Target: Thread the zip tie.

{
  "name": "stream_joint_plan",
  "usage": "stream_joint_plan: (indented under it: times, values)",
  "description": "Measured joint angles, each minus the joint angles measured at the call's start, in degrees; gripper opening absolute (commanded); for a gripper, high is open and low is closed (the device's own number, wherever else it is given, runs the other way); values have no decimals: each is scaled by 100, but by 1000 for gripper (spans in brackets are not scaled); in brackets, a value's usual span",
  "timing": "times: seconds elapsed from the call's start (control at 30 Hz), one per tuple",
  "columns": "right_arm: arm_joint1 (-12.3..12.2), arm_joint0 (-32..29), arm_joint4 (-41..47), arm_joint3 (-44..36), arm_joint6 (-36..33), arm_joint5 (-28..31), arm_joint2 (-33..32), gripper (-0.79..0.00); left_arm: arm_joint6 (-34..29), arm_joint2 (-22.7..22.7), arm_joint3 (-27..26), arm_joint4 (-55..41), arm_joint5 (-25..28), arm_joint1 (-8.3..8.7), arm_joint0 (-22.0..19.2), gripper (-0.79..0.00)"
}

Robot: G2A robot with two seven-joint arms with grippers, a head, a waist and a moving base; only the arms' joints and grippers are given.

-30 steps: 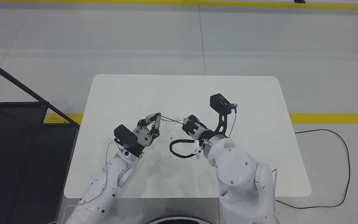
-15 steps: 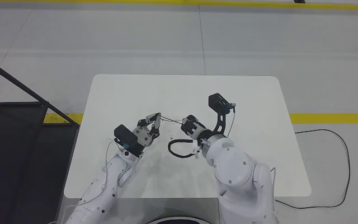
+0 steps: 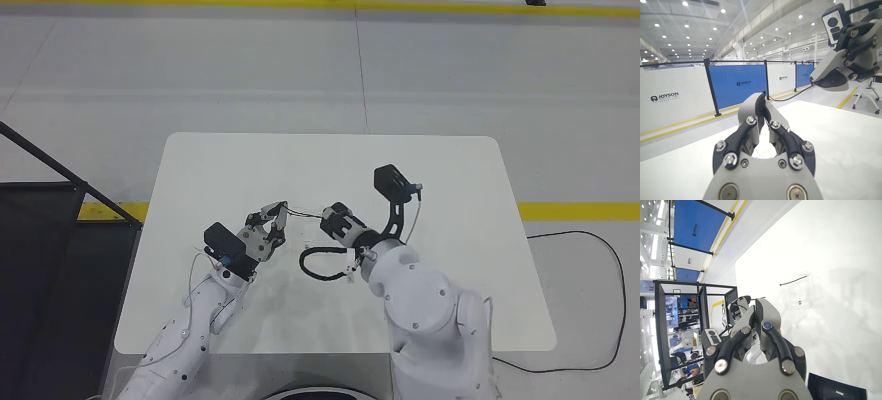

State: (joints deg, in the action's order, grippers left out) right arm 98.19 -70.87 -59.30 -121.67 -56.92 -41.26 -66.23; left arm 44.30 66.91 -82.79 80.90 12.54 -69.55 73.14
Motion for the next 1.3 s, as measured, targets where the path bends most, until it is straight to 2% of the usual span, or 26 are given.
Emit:
stream_joint_plan:
  times: [0.87,1.3]
  values:
    - [-48,-209,1429,-82,1140,103,-158,-785,0,0,0,0,0,0,0,-785]
    - [-111,-227,1760,-90,1373,101,-155,-785,-235,53,-178,-47,169,2,92,-785]
